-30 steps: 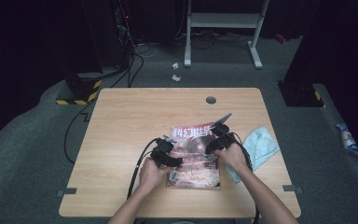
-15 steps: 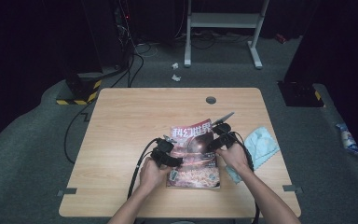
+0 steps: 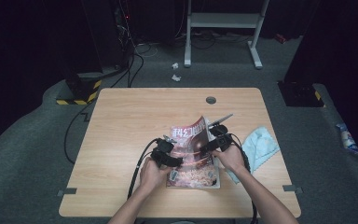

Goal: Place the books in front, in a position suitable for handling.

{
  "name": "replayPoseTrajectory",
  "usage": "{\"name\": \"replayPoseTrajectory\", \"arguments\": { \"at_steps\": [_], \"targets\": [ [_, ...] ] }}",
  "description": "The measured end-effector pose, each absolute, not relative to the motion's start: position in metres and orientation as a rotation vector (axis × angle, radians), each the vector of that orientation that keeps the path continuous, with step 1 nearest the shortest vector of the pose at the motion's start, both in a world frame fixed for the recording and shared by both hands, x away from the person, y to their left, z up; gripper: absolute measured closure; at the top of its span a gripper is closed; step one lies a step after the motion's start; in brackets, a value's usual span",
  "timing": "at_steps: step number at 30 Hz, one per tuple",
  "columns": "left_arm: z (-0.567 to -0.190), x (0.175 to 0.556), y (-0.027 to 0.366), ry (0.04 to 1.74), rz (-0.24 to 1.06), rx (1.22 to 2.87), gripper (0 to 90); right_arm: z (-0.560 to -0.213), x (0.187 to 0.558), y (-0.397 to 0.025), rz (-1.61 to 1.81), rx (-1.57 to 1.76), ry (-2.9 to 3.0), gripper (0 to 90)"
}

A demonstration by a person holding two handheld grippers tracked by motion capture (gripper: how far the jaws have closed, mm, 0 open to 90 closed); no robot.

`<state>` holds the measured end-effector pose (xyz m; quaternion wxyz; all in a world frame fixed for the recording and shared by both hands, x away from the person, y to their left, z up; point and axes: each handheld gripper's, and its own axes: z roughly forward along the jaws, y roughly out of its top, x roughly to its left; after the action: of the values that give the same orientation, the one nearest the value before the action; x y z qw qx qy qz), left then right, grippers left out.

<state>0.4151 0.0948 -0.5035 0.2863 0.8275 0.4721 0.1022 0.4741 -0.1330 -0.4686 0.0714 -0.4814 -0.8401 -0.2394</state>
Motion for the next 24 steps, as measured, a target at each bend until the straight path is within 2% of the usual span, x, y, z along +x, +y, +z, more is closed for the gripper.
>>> {"name": "replayPoseTrajectory", "arguments": {
  "at_steps": [5,9,18,24],
  "targets": [
    [-0.503,0.416,0.095,1.257,0.269,2.214,32.8,-0.475,0.472,-0.118,-0.647,-1.405,-2.576,70.0],
    [-0.503,0.417,0.097,1.242,0.235,2.217,30.3,-0.471,0.472,-0.125,-0.699,-1.393,-2.564,77.5],
    [-0.501,0.415,0.115,1.283,0.141,2.186,25.8,-0.464,0.468,-0.131,-0.781,-1.354,-2.556,85.8],
    [-0.502,0.413,0.125,1.293,0.106,2.155,23.5,-0.458,0.465,-0.129,-0.804,-1.330,-2.581,86.5]
  ]
}}
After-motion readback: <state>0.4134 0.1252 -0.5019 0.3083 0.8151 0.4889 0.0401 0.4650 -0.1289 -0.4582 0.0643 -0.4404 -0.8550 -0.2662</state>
